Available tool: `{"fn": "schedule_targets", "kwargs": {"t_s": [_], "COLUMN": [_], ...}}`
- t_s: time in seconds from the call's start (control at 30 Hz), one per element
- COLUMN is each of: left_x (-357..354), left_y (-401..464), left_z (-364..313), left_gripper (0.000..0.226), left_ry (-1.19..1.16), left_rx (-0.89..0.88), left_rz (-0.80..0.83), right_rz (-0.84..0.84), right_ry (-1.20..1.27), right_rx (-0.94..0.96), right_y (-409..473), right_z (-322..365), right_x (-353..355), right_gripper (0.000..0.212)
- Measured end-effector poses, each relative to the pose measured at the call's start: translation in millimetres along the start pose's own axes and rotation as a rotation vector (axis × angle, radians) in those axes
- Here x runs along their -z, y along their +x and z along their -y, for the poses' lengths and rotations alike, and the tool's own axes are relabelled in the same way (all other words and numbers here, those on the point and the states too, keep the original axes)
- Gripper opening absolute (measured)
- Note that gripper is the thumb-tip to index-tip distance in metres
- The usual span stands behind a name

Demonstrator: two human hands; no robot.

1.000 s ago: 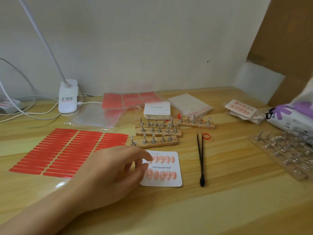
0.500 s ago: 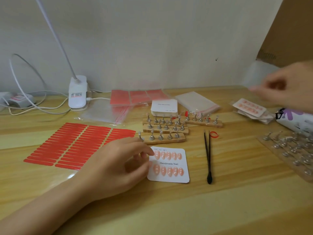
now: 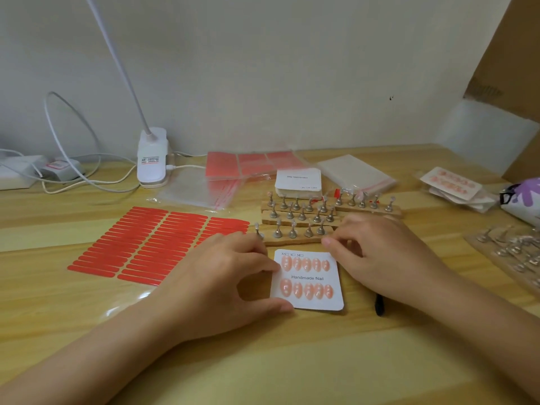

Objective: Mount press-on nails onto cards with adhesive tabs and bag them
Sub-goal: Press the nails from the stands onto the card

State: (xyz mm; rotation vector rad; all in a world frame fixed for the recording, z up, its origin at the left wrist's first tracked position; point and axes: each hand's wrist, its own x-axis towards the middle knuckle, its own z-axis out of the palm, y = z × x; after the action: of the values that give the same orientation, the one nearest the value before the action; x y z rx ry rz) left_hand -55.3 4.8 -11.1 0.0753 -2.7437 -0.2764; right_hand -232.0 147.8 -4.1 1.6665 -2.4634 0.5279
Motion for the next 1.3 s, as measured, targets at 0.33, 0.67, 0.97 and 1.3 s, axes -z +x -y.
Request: {"fn": "schedule_targets", "kwargs": {"t_s": [0.33, 0.67, 0.97, 1.3], "left_x": [-5.0, 3.6, 2.2, 0.1], "left_y": [-0.1, 10.3, 14.6, 13.8], "left_z": [-0.6, -13.2, -9.9, -11.1], "left_gripper": [0.044, 0.027, 0.016, 0.017], "left_ry": [0.001, -1.251, -1.272, -1.325], "left_rx": [-0.067, 0.641, 0.687, 0.700], "left_rz": [-0.102, 0.023, 0.087, 0.027], "right_rz": [0.114, 0.070, 0.079, 0.320], "right_ry": [0.518, 1.133, 1.229, 1.067], "right_rx": [-0.267, -0.454, -0.419, -0.311], "right_y": [1.6, 2.7, 2.0, -3.9], "right_z": [1.6, 13.5, 18.1, 26.1], "right_x": [8.0, 13.7, 8.1, 10.1], "right_gripper": [0.012, 0.010, 0.026, 0.016]}}
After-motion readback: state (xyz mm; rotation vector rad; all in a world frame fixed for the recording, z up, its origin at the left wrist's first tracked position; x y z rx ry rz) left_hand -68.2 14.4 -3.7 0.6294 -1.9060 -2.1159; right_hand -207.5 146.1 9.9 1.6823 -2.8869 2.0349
